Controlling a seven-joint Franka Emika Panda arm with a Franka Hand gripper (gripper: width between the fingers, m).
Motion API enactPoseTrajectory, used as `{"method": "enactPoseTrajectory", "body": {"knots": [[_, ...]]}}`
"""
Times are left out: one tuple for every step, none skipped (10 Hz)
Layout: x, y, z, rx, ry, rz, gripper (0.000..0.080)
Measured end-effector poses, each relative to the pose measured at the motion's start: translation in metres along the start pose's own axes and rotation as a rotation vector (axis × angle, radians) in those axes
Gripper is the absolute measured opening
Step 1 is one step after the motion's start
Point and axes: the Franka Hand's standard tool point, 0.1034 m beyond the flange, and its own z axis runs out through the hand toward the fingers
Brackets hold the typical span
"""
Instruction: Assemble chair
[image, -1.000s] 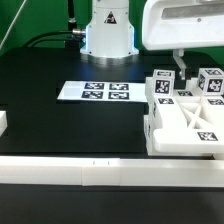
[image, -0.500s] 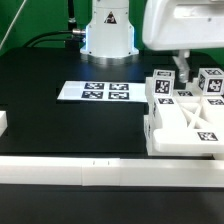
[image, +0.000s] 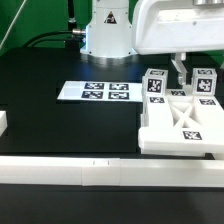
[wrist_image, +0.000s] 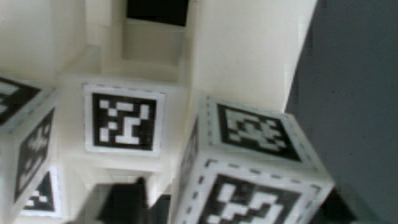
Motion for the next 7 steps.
{"method": "enactPoseTrajectory", "body": {"knots": [[0.0001,-0.0002,0.0008,0.0,0.002,-0.001,0.0284],[0.0005,-0.0002,0.0009,-0.001,0.005,-0.001,0.0284],[0.0021,0.0002,0.001,-0.002,0.017,-0.005,0.0285],[0.0051,0.0009,0.0009,-0.005,0.046,-0.018,0.0285],[0.0081,0.0037,0.0011,-0.011,0.081,-0.043,0.0285],[0.0078,0.0033,0.0012,-0.01,0.079,-0.041,0.0285],[0.0078,0.0029,0.0012,-0.006,0.08,0.005,0.0285]]}}
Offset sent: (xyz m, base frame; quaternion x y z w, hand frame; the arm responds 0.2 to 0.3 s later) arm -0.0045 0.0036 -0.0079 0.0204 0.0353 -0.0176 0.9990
